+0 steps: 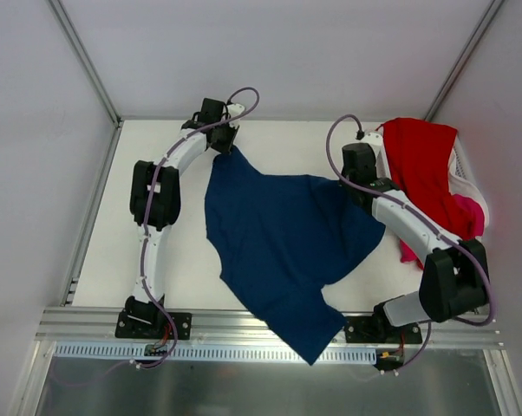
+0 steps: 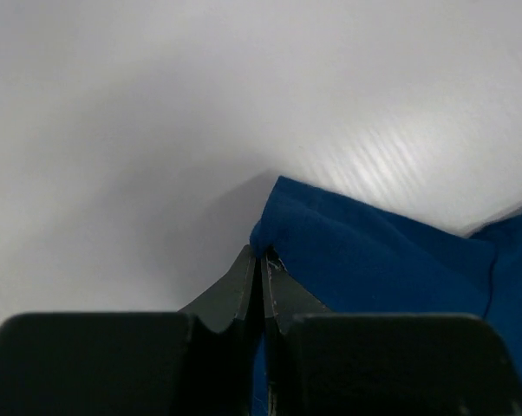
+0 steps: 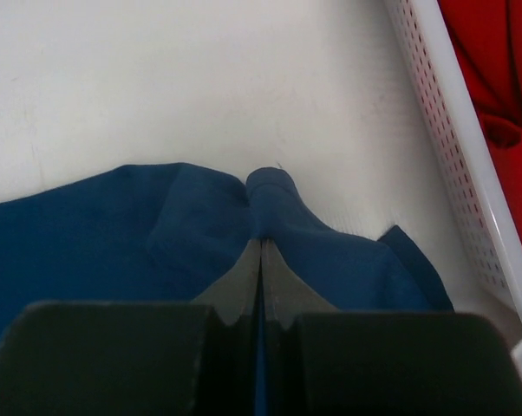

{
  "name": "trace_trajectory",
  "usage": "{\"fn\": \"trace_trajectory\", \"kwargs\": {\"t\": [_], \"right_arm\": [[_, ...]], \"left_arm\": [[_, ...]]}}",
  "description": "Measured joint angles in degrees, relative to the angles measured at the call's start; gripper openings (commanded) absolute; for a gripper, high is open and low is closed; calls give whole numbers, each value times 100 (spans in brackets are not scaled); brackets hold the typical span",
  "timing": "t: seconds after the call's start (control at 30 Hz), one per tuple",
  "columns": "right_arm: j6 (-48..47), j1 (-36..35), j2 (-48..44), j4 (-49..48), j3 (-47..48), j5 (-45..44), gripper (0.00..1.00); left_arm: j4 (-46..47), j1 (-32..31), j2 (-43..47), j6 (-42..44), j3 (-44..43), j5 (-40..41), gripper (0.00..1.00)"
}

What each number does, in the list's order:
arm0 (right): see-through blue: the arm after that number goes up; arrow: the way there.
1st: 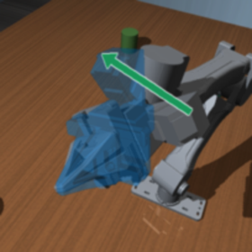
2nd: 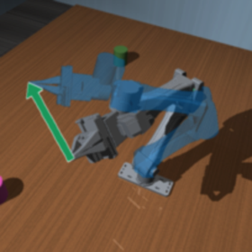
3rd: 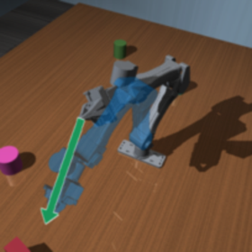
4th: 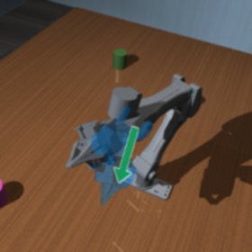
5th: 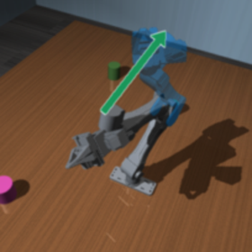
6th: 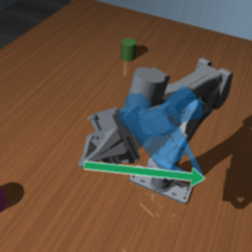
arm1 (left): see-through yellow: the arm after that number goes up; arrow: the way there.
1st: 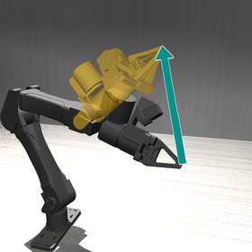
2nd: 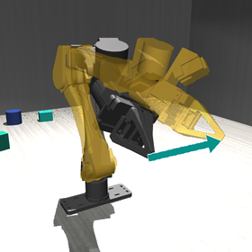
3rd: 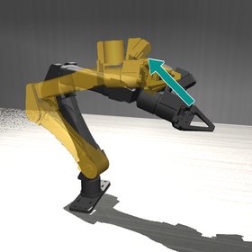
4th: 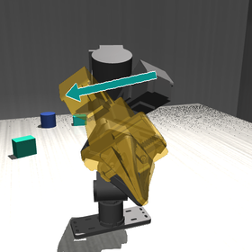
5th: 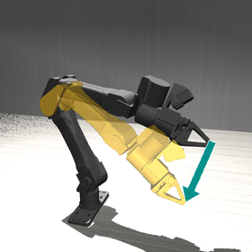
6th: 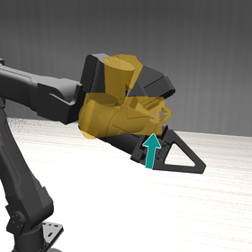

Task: Fold and stack the t-shirts
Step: Flatten the tshirt out

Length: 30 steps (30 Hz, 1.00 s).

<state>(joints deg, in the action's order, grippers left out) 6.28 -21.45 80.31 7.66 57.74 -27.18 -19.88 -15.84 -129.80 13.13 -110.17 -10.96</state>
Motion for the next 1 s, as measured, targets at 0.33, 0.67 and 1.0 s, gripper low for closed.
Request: {"fn": "trace_trajectory", "kwargs": {"t": [0.33,0.67,1.0], "right_arm": [[17,0,1899,411,1633,-831,0],[780,197,3650,2149,3888,-2337,100],[1204,280,3080,3016,3722,-2726,99]], "left_arm": [[-479,765,-1427,90,-1998,769,0],[55,1504,-1537,-933,-2256,1838,99],[116,688,1174,-1355,-313,2581,99]]}}
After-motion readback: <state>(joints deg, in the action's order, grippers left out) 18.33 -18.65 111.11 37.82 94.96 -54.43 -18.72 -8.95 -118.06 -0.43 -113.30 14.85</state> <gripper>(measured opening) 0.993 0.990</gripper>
